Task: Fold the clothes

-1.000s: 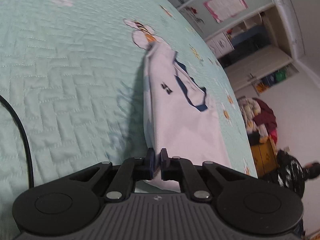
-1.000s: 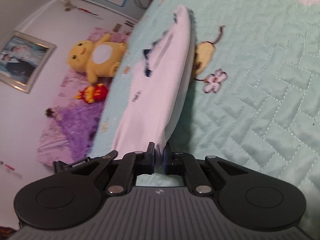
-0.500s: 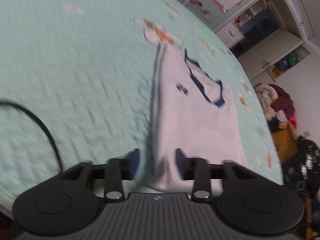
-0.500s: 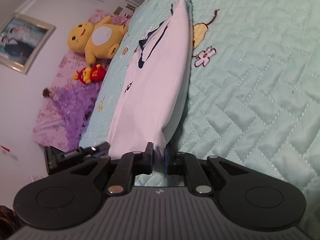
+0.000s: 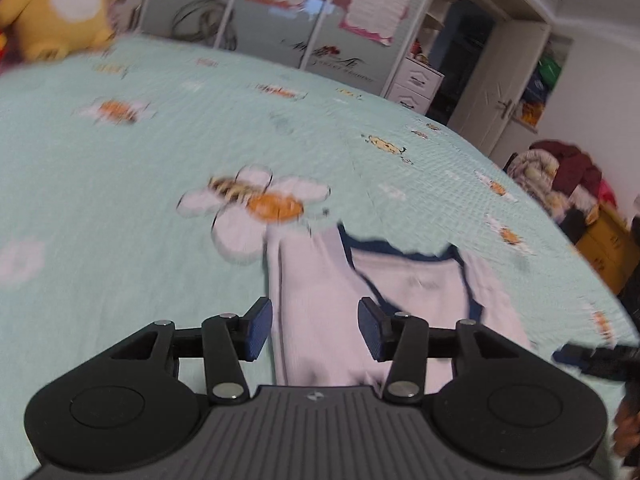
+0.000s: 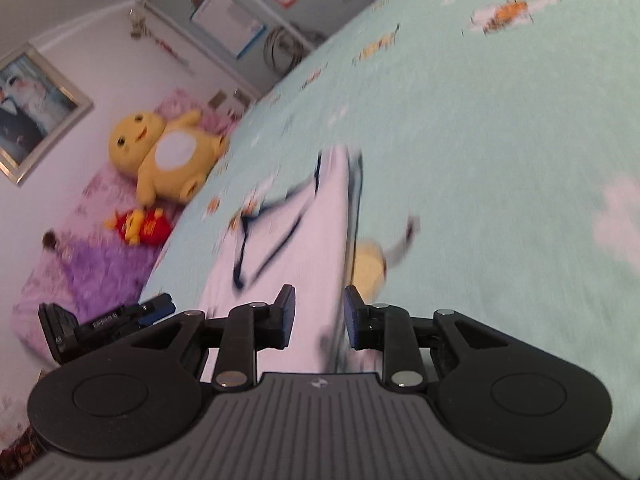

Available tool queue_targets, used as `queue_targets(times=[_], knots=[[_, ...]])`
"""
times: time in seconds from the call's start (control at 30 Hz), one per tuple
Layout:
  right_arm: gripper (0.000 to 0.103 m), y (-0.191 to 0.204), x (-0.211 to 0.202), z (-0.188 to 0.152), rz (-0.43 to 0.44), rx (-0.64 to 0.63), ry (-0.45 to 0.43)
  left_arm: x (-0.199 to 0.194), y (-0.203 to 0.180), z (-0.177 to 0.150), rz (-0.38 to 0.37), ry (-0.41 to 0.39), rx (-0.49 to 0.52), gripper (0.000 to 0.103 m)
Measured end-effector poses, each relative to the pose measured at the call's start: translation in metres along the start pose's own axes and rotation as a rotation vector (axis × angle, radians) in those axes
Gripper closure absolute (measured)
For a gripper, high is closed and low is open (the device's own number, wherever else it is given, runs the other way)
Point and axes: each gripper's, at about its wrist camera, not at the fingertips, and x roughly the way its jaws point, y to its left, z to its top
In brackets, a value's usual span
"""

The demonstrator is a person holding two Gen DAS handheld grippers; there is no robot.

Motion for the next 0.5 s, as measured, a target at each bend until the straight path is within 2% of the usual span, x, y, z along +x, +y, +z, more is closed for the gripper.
queue_targets(times=[0.13,0.3,0.5], knots=[[0.075,-0.003,0.044,0.034,-0.032,-0.035,-0.064,0.026,0.000,0.007,-0.009,-0.010,0.076,0.053],[0.075,-0.005,0.087,0.059,-0.047,-0.068,-0.073,0.047,0.001,0.008,0.030,-0.007,0.127,0.053],[0.075,-0.005,0.107,0.062,-0.046,-0.081,-0.089,0.061,0.003,0.010,0.043,0.008,0.155,0.054]])
